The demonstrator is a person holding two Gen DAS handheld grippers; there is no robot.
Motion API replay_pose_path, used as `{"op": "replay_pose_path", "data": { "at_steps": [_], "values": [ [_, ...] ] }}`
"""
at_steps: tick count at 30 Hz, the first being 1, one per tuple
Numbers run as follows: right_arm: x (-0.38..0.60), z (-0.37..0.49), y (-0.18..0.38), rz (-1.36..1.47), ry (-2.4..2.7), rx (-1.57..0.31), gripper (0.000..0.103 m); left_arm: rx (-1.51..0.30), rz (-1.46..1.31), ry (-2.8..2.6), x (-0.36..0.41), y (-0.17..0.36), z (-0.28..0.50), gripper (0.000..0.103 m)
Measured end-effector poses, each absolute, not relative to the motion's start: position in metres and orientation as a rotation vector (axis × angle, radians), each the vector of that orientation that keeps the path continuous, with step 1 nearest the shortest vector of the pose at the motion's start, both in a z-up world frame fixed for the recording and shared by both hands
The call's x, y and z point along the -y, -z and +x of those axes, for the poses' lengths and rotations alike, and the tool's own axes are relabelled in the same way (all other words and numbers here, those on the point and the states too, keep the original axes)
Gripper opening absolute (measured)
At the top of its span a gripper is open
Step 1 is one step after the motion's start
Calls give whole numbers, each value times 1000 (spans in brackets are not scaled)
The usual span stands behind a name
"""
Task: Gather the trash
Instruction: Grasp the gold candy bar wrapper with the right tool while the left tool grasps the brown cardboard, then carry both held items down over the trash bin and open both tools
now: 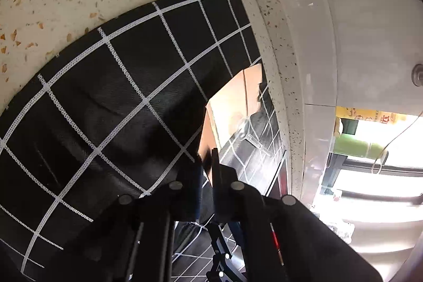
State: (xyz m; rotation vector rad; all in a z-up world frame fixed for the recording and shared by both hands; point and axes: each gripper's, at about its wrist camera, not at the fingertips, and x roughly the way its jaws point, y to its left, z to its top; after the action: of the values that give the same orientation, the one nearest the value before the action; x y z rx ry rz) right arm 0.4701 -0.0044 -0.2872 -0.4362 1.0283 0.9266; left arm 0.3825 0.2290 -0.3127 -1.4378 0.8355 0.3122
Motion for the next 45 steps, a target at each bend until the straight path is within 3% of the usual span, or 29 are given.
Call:
{"op": "replay_pose_path", "data": {
  "at_steps": [4,11,45],
  "values": [
    [6,469,286,-435,-935,-1034,22,-820,-1425,-308,-229,309,382,2],
    [7,465,283,-439,-940,-1045,20,-797,-1376,-295,-226,296,376,2],
    [55,356,241,-411,-948,-1058,20,-797,-1339,-260,-197,264,235,2]
  ]
}}
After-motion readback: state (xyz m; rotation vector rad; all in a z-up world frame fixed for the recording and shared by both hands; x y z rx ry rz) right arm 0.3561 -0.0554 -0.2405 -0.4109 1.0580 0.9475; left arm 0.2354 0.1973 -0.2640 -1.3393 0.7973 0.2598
